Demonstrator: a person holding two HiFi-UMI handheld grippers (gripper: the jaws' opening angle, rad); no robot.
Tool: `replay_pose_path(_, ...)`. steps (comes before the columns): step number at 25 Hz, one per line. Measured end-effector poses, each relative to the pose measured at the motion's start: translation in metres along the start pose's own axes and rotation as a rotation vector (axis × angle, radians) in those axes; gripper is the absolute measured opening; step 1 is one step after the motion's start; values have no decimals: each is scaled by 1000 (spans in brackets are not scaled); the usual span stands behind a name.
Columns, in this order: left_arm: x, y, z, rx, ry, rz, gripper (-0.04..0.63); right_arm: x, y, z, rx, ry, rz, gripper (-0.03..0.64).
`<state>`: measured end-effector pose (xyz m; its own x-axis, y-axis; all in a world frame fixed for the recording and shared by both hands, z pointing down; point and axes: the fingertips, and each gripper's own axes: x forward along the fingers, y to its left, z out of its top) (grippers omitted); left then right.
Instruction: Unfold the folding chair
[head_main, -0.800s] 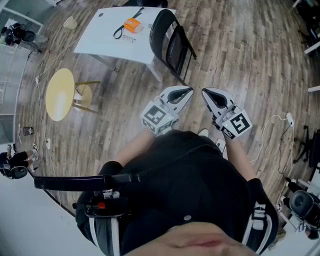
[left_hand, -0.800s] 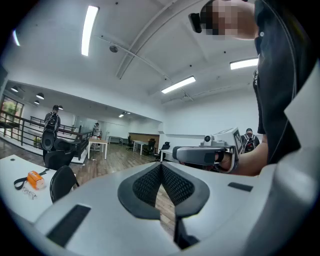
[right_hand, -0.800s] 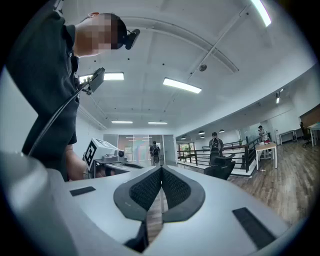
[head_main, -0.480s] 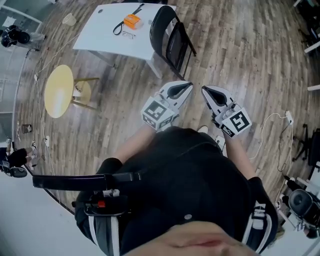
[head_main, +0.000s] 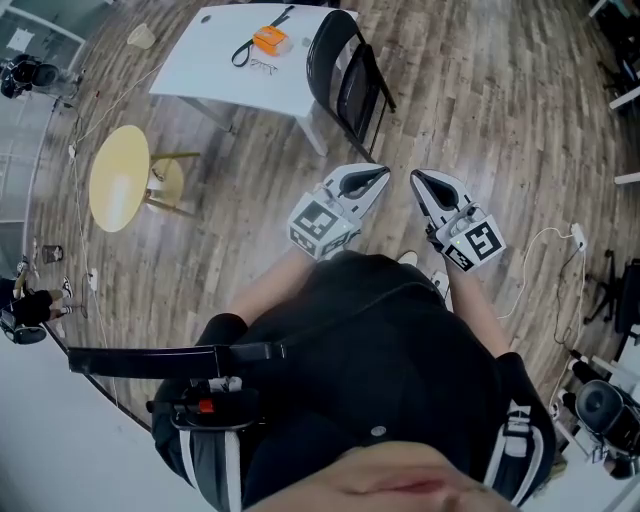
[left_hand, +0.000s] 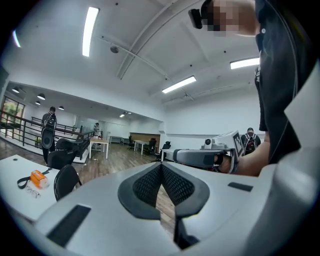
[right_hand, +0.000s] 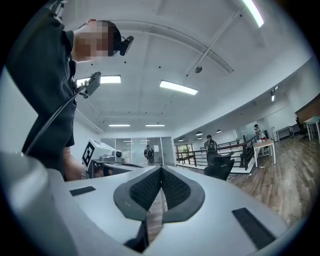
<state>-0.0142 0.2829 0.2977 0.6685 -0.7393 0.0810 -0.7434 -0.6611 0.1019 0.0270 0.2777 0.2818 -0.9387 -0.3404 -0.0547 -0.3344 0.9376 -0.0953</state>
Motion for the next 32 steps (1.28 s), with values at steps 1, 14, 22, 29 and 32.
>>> replay_pose_path(1, -2, 1, -2, 9, 8, -2, 5, 4, 0, -4, 3, 9, -1, 8)
replay_pose_path(14, -48, 40, -8, 4, -17, 5, 5, 65, 49, -17, -50, 21, 31, 8)
replay_pose_path(22, -90, 87, -13, -4, -12, -1, 5, 119, 65, -30, -36, 22, -4, 9)
replay_pose_path(29, -98, 119, -13, -28, -18, 0, 5, 149, 63, -34, -38, 44, -5, 9)
replay_pose_path(32, -87, 132, -14, -35, -14, 2, 5, 158, 48, -36, -32, 46, -2, 9)
